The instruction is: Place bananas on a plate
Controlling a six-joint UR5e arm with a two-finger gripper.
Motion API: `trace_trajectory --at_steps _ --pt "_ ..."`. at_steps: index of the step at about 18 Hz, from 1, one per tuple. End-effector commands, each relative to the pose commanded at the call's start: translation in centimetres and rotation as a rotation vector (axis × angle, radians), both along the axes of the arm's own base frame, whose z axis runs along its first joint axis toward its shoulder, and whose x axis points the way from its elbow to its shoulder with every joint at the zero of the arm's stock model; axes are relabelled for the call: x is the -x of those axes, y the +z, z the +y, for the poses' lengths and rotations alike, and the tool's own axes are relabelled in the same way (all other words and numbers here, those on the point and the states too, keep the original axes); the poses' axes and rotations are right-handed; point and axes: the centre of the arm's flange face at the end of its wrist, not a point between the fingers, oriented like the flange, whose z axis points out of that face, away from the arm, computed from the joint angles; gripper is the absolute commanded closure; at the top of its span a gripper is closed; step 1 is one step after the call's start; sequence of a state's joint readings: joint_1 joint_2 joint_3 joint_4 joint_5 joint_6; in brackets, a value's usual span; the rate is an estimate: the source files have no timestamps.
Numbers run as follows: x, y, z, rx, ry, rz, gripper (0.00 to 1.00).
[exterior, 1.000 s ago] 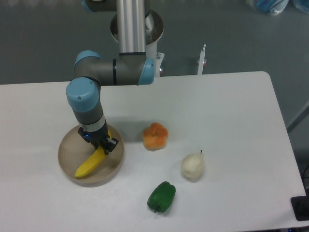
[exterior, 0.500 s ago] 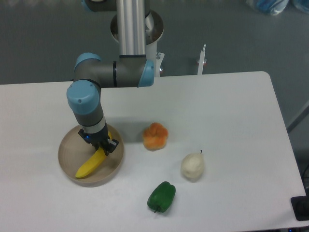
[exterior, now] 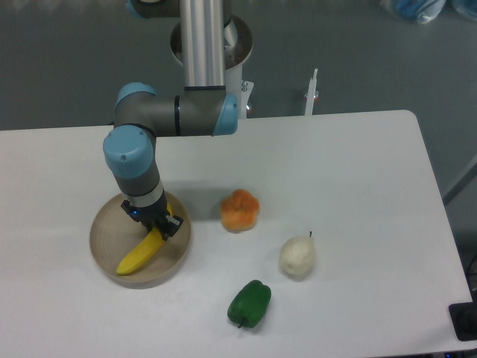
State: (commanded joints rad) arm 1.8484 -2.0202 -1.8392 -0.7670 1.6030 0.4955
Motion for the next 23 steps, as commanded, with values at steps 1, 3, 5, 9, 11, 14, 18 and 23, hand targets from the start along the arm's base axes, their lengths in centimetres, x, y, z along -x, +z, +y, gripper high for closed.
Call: trace_trajectory --at_steps 1,3,5,9,11,14,18,23 --pt "0.0 0.0 0.0 0.0 0.0 0.0 0.72" --pt "-0.1 -0.1 0.0 0.002 -0.002 0.0 0.71" --pt "0.0 -0.1 0.0 0.002 -0.002 0.0 0.67" --pt "0.1 0.3 0.0 -0.006 0.006 0.001 0.2" --pt "0.3 0.8 0.0 -0.013 0.009 0.005 0.03" --pt "0.7 3.0 0.0 -0.05 0.017 0.014 0.0" --pt "3.3 6.7 -0.8 -0.107 0.058 0.032 0.0" --pt "9.7 10.5 -2.0 -0.16 0.13 0.072 0.0"
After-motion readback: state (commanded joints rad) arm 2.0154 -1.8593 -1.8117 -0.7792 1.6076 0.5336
